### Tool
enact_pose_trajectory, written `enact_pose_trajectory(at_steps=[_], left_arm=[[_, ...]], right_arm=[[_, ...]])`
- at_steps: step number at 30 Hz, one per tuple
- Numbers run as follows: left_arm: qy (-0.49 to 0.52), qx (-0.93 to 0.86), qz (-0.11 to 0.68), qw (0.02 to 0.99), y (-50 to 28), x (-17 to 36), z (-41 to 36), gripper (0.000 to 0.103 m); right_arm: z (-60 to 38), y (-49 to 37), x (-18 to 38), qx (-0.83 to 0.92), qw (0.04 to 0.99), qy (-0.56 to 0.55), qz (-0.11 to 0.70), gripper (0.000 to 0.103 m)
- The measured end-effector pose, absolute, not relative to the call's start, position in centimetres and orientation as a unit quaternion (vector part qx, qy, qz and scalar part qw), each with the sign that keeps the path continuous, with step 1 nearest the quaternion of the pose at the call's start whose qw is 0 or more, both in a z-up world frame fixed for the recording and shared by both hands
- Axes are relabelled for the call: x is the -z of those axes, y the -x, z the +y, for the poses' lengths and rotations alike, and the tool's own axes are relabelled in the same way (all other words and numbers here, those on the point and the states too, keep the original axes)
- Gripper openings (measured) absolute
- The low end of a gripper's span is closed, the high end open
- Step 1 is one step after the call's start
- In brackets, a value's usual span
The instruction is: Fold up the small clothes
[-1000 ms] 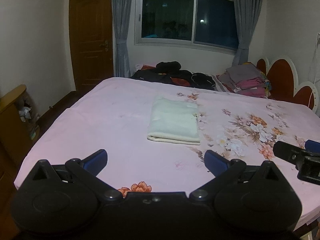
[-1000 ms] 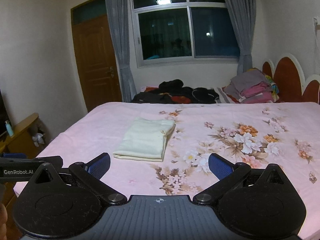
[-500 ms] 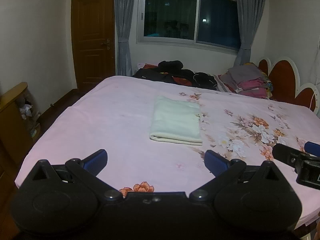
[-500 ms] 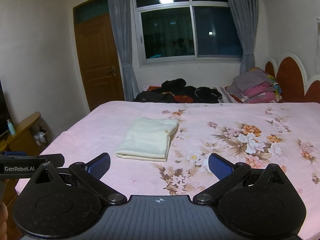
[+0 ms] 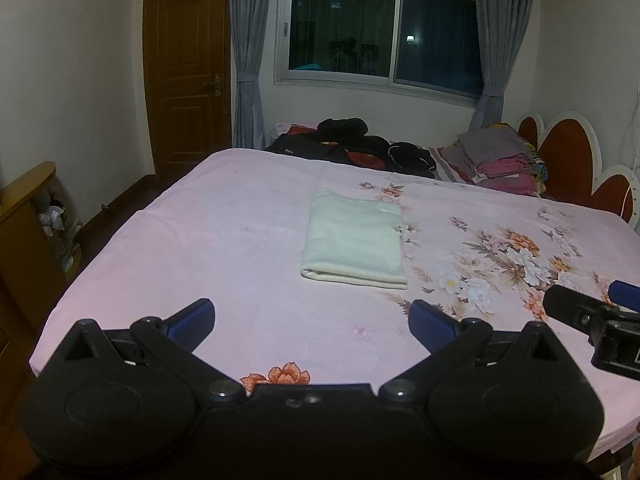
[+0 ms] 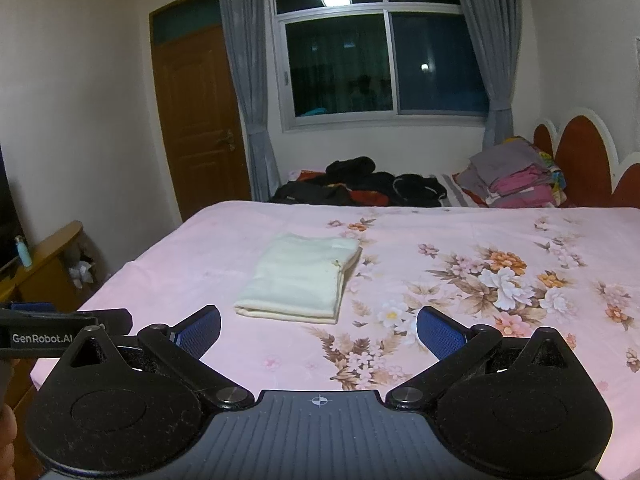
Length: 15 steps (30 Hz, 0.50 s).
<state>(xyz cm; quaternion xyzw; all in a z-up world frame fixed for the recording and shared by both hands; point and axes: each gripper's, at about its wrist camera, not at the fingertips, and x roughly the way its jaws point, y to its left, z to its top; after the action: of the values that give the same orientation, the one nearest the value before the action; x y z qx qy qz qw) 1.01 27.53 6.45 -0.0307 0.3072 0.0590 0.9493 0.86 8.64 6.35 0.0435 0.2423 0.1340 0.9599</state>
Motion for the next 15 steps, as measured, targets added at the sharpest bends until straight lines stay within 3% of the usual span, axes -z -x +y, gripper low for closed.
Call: enact_pose_trajectory(at_steps=[15], left_arm=[[0.034,-0.056,0.315,0.947,-1.39,-5.94,27.49,0.103]], right_arm=[[8.56,-1.21,-5.99,-0.133,0.959,-0.046,0.246,0.103]])
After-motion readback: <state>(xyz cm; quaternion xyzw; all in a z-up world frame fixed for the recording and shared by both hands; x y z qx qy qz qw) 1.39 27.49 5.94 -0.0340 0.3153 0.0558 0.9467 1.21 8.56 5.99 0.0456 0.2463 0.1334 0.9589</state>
